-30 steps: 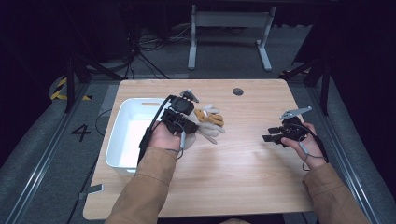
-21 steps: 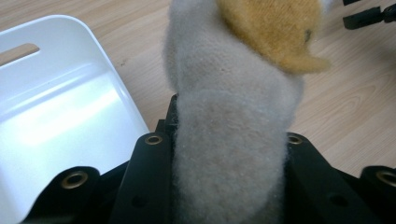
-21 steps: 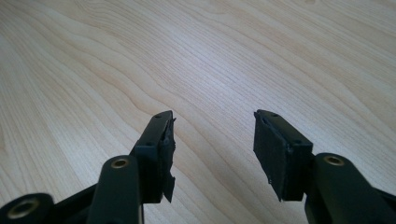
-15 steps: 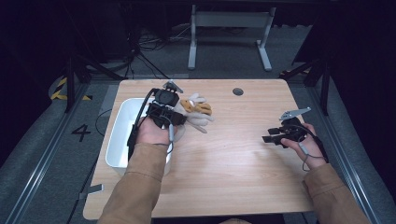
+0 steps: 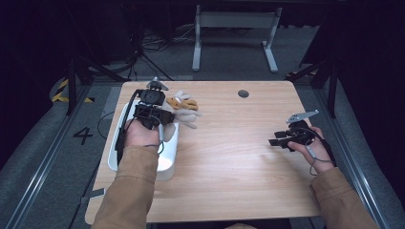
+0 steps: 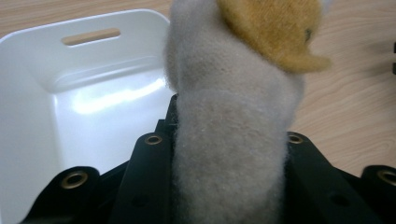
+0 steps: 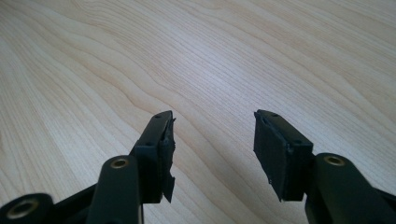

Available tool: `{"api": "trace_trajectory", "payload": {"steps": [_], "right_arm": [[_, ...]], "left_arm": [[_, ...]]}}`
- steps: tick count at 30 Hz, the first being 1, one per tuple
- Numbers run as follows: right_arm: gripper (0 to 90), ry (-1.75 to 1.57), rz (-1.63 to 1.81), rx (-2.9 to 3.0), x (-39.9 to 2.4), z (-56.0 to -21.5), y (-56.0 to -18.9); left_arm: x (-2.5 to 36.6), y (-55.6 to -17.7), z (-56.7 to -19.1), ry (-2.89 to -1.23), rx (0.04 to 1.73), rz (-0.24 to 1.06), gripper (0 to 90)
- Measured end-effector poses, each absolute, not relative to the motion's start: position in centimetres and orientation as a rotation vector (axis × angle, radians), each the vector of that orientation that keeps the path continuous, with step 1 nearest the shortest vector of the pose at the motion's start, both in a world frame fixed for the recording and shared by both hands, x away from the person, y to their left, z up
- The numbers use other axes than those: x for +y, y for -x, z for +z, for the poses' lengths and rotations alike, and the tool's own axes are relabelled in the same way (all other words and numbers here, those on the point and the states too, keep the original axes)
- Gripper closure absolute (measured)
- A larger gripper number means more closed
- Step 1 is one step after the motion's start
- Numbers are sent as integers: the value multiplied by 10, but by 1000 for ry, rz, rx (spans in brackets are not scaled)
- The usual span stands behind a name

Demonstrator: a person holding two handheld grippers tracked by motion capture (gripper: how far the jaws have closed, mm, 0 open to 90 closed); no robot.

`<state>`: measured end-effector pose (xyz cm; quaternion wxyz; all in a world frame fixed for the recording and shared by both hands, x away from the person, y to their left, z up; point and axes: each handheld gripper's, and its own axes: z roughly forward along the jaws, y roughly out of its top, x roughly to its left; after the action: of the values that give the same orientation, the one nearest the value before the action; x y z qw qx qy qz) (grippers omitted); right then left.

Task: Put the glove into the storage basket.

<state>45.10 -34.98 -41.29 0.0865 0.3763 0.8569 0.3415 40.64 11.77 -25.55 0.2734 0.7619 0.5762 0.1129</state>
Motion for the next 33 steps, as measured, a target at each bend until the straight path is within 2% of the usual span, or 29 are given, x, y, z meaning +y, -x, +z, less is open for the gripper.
{"api": "trace_trajectory", "payload": {"steps": [14, 22, 33], "right_arm": [[487, -1133, 1019, 2563, -349, -416, -451], [486, -1135, 1009, 2565, -349, -419, -452], [484, -1146, 1001, 2574, -349, -422, -454]], "left_arm": [[146, -417, -266, -1929, 1750, 356, 699], [160, -425, -286, -1882, 1860, 388, 697], [172, -434, -321, -1850, 1935, 359, 697]]}}
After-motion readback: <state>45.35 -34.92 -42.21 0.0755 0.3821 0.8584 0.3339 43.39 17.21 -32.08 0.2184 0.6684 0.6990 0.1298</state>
